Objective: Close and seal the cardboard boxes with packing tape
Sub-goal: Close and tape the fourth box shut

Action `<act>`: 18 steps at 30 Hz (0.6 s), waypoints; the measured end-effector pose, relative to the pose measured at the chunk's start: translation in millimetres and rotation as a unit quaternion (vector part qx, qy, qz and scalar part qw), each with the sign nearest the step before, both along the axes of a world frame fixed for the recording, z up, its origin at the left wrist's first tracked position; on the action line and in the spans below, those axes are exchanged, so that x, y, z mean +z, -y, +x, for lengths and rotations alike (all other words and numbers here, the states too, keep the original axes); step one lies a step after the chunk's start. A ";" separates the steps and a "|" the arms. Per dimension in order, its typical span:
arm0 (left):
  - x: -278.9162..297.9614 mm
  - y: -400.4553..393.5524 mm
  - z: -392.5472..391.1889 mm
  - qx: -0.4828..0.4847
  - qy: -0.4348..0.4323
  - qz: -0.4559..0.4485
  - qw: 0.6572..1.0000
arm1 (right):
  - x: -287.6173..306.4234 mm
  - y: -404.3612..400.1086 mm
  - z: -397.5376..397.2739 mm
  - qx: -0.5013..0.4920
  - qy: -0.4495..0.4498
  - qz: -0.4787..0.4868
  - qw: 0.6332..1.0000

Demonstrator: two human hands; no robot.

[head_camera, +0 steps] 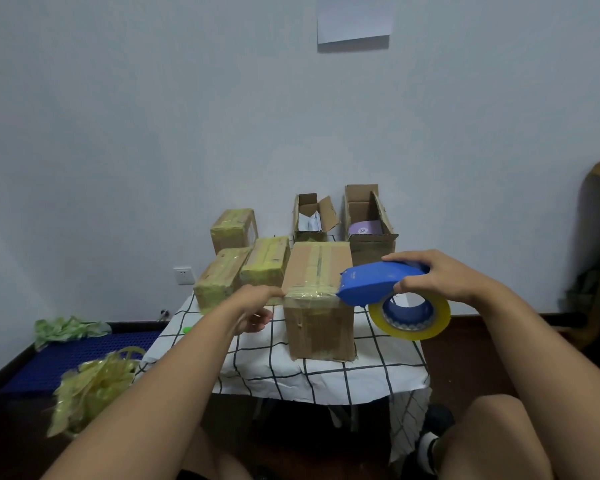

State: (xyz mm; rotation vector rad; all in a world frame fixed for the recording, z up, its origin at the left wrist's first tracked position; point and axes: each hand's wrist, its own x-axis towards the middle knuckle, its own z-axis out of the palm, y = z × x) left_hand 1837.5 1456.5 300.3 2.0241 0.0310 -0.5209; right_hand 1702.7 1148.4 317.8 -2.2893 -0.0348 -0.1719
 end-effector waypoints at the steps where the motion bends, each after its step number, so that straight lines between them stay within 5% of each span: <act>1: -1.9 -1.2 1.4 -0.008 0.021 0.016 1.000 | -0.8 0.0 -0.3 0.000 -0.001 0.003 1.000; 4: -12.9 5.5 -0.9 -0.025 0.257 0.102 0.961 | -1.7 -0.6 -0.8 -0.001 0.000 0.011 1.000; 7: -18.8 20.5 -23.8 -0.127 0.492 0.171 0.844 | -2.5 -0.8 -2.0 -0.002 -0.002 0.011 1.000; 11: -35.7 38.1 -32.6 -0.275 0.534 0.303 0.740 | -4.7 -0.4 -3.9 -0.008 0.000 0.021 1.000; 18: -48.9 51.7 -33.2 -0.244 0.591 0.292 0.711 | -8.3 -0.2 -4.0 -0.014 0.003 0.039 0.999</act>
